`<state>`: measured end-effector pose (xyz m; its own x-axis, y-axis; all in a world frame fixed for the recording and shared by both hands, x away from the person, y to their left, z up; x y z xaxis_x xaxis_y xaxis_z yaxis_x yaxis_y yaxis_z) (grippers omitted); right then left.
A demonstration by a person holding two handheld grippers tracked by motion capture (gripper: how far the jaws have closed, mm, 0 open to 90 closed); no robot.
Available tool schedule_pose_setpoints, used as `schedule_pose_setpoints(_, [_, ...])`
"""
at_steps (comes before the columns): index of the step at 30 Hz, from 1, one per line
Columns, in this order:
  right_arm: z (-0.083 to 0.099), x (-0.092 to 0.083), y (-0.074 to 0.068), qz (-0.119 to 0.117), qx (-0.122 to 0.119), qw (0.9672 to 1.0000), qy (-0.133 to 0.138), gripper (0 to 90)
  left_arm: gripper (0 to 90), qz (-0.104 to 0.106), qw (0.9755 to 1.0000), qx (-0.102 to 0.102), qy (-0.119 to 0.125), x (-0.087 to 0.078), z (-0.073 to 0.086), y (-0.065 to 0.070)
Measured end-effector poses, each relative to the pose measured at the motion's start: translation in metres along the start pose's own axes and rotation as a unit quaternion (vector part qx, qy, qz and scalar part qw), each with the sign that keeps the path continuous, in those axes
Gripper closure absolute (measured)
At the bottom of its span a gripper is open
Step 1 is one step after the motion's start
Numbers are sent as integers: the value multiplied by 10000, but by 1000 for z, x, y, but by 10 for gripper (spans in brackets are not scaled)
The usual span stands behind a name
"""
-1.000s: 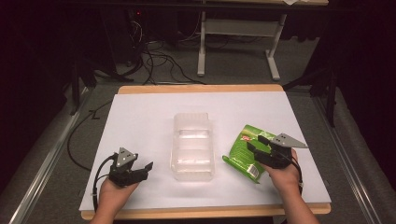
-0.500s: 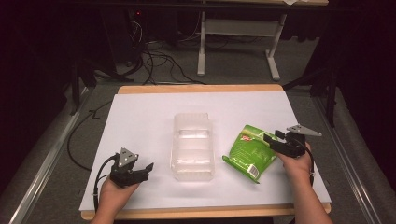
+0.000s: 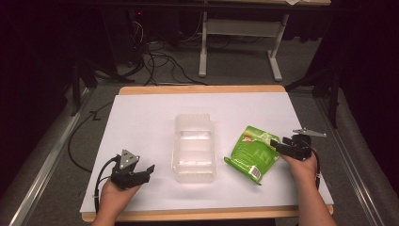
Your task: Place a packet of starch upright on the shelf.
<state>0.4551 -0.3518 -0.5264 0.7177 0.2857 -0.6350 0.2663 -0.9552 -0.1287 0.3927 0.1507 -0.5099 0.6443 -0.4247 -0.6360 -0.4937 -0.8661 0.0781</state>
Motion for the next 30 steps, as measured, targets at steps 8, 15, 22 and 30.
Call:
schedule_pose_setpoints(8, [7, 8, -7, -311, 165, 9991, -247, 429, 324, 16, 10000, 29, -24, 1, 1, 1])
schedule_pose_setpoints(15, [4, 3, -13, -497, 73, 9986, -158, 777, 324, 11, 10000, 26, -25, 1, 1, 3])
schedule_pose_setpoints(22, [-5, -7, -27, -611, -172, 9980, 51, 867, 324, 26, 10000, 68, -58, 2, 1, 3])
schedule_pose_setpoints(30, [-22, -34, -41, -741, -410, 9945, 619, 876, 324, 36, 9999, 121, -85, 2, 2, 5])
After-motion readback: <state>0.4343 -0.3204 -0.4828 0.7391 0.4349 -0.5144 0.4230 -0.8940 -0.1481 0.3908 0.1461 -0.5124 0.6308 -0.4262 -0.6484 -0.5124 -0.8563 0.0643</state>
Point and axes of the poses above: each handheld gripper's, and its own axes: x roughly forward along the jaws, z roughly out of its underside, y roughly to its right, the point moved 9 cm from there along x, roughly forward along the jaws, and after that the axes turned 6 degrees about -x, right-handed, at the moved point
